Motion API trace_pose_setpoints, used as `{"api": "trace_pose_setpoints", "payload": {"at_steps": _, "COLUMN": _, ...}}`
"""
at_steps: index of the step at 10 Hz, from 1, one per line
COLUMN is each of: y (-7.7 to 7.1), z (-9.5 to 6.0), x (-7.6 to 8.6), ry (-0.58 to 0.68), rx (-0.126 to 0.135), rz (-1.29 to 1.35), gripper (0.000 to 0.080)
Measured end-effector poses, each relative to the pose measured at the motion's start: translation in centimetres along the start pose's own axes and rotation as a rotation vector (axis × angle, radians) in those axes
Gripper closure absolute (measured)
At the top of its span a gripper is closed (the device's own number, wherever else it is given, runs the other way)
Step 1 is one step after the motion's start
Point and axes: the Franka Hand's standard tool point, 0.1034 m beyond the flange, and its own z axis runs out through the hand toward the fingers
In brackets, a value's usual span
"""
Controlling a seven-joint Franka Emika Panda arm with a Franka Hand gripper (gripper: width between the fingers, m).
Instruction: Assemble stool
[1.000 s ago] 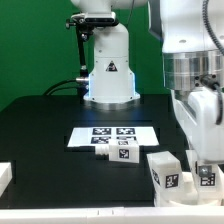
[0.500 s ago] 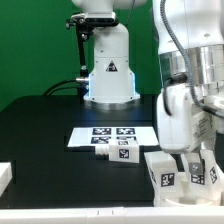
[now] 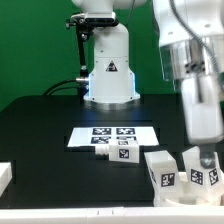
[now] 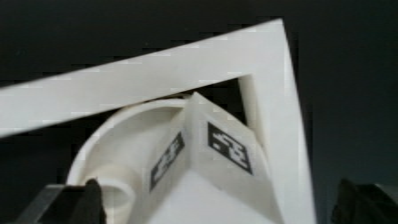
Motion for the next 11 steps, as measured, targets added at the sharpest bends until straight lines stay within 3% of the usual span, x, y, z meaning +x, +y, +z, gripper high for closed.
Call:
{"api": "trace_pose_setpoints", "payload": {"at_steps": 5, "y": -0.1, "z": -0.1, "x": 0.4, "ry": 0.003, "rx": -0.004, "rz": -0.379, "gripper": 0.0151}}
{"api": "trace_pose_setpoints", "payload": {"at_steps": 6, "y": 0.3, "z": -0.7, "x": 0.1, "ry": -0.012, "rx": -0.079, "rz": -0.542, "gripper": 0.0151}}
{"api": "trace_pose_setpoints", "payload": {"at_steps": 8, "y": 0.2, "z": -1.9, "x": 0.1, "ry": -0.028, "rx": -0.15, "rz": -0.922, "gripper": 0.0151}}
{"api": "trace_pose_setpoints", "payload": {"at_steps": 9, "y": 0.4, "z": -1.7, "x": -0.5, "ry": -0.018, "rx": -0.159, "rz": -1.013, "gripper": 0.0151}}
{"api": "trace_pose_setpoints", "payload": {"at_steps": 11, "y": 0.4, "z": -1.7, "x": 0.0, "ry": -0.024, "rx": -0.163, "rz": -1.135, "gripper": 0.0151}}
